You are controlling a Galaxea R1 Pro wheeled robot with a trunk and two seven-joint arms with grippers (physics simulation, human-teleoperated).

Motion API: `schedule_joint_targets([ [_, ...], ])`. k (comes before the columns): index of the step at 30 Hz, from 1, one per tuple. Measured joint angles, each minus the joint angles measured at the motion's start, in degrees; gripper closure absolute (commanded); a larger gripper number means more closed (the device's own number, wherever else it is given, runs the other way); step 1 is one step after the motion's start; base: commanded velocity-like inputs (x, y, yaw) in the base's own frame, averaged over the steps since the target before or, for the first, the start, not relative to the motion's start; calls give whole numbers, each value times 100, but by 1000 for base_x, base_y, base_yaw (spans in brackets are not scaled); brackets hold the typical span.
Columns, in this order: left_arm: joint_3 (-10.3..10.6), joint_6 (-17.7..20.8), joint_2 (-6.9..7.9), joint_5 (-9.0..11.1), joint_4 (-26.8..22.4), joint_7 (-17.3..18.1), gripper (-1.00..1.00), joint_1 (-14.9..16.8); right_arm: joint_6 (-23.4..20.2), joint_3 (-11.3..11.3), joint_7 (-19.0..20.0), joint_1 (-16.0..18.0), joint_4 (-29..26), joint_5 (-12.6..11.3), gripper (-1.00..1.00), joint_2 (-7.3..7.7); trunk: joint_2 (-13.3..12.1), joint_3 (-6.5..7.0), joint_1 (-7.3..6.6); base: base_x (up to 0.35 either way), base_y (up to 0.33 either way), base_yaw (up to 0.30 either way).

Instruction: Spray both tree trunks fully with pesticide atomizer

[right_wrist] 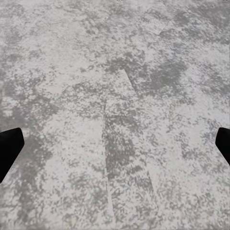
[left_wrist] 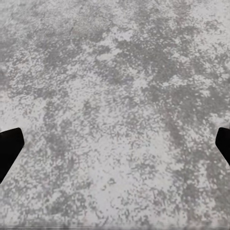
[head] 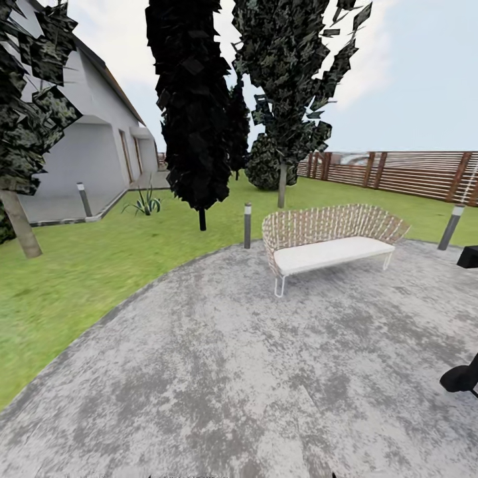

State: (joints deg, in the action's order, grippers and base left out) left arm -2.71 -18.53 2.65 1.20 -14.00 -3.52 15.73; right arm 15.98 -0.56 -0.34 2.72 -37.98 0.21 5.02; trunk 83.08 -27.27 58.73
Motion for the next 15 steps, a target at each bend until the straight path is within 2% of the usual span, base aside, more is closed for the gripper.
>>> schedule_joint_targets([
  [4,82,-7,-8,6,-2,-4,-100,-6,3,-7,-1,0,63,-9,-100,-6,0,-15,0,0,0,263],
  [15,114,-16,26,8,15,-8,-100,-9,177,-21,-1,0,373,-13,-100,-31,0,-55,0,0,0,266],
])
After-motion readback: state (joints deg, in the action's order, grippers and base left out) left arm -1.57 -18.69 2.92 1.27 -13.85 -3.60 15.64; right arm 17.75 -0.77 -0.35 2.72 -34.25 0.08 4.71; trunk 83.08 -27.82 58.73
